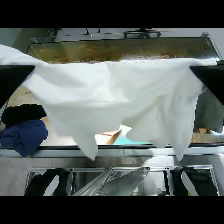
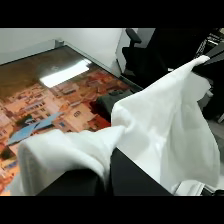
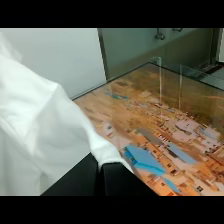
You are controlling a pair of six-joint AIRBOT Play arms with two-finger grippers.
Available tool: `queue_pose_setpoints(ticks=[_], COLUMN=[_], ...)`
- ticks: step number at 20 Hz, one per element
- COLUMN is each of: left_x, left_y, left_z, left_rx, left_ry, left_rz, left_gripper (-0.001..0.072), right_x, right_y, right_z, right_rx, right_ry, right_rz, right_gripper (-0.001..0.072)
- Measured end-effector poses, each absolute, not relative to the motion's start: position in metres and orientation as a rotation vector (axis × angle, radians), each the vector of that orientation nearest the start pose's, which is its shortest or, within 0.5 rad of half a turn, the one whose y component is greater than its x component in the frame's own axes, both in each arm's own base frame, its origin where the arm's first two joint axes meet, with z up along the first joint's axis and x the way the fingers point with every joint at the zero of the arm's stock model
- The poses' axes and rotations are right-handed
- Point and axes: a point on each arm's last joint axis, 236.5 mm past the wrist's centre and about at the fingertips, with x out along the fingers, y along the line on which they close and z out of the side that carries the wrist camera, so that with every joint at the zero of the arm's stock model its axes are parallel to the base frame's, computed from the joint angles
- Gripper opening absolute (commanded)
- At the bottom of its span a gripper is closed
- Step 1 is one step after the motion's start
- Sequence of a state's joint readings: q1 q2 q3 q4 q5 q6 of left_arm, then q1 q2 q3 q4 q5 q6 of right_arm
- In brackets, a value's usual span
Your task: Fold the shirts.
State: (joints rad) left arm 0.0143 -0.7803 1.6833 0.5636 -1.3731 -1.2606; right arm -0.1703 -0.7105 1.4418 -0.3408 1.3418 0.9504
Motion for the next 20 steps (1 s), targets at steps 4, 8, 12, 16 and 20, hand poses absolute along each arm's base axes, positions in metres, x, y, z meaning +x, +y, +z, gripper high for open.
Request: queue_pose_setpoints(ticks=[4, 8, 12, 16, 20], left_x=[0.256, 0.34, 0.404, 0.443, 0.47], left_y=[-0.198, -0.211, -0.225, -0.216, -0.182], left_z=[0.399, 0.301, 0.157, 0.043, -0.006], left_rx=[-0.198, -0.228, -0.214, -0.253, -0.318], left_ry=[0.44, 0.741, 1.082, 1.276, 1.322], left_rz=[-0.979, -0.961, -0.908, -0.828, -0.734], left_gripper=[0.0023, 0.002, 0.0019, 0.0036, 0.0711], right_x=[0.272, 0.345, 0.402, 0.441, 0.469], right_y=[0.175, 0.184, 0.222, 0.242, 0.226], right_z=[0.379, 0.297, 0.175, 0.06, 0.013], right_rx=[0.182, 0.332, 0.467, 0.579, 0.629], right_ry=[0.304, 0.566, 0.85, 1.032, 1.051], right_rz=[1.008, 1.081, 1.163, 1.106, 1.003], right_gripper=[0.0014, 0.0014, 0.0013, 0.0087, 0.0378])
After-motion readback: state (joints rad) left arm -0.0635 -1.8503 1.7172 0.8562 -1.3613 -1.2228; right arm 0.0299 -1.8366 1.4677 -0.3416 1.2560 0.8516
